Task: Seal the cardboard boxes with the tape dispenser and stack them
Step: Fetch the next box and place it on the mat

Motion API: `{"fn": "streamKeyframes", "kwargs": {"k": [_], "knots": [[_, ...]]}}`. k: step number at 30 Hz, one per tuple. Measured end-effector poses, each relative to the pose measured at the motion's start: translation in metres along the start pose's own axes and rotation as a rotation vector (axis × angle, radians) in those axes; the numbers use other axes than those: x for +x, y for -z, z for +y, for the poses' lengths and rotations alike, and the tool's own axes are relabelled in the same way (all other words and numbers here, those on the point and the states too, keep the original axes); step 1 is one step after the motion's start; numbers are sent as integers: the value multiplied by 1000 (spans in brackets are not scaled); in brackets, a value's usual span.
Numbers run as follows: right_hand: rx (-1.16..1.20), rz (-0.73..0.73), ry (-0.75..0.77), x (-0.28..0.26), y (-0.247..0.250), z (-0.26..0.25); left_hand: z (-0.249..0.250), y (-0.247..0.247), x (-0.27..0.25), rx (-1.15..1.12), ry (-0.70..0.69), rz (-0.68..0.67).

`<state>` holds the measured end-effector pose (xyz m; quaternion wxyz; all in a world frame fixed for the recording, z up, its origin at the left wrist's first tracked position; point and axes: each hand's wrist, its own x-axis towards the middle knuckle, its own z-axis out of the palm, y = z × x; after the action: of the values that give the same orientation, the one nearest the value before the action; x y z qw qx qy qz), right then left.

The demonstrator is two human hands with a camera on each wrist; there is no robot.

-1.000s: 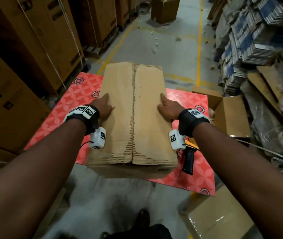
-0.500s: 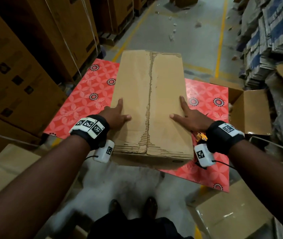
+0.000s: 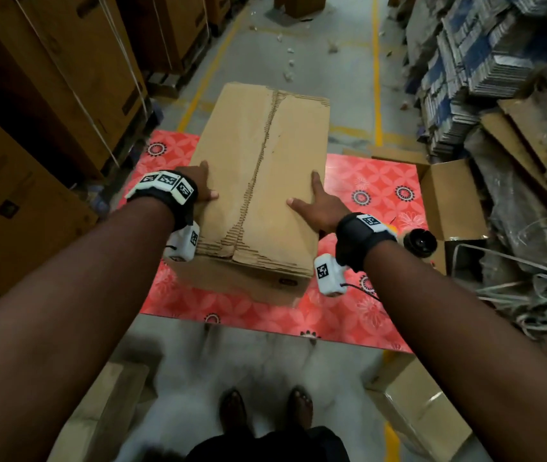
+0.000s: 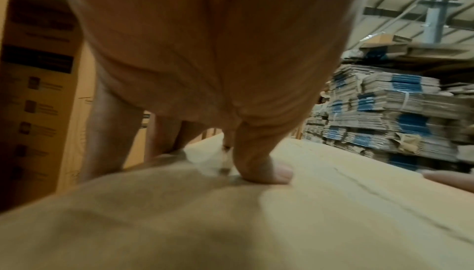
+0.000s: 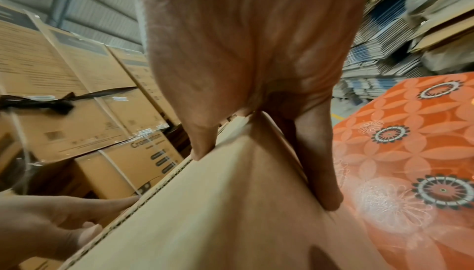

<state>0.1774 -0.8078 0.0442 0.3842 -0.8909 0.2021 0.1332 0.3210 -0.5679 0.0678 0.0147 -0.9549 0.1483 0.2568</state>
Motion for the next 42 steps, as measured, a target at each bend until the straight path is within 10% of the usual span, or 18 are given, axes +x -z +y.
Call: {"fn": "streamKeyframes", "kwargs": {"k": [15,25,34,42], "knots": [[-54,-182,46,-49,-21,11,81,-90,-85,-222,62,26],[-59,-240,150,-72,-101,-14,-16,-73,-85,-126,-38,19],[-684,-23,362,11,-1,1,51,-115,-113,-217,100,9],[-632,21,509,24,-3,14,50,-106,-135,-283,71,45]]}}
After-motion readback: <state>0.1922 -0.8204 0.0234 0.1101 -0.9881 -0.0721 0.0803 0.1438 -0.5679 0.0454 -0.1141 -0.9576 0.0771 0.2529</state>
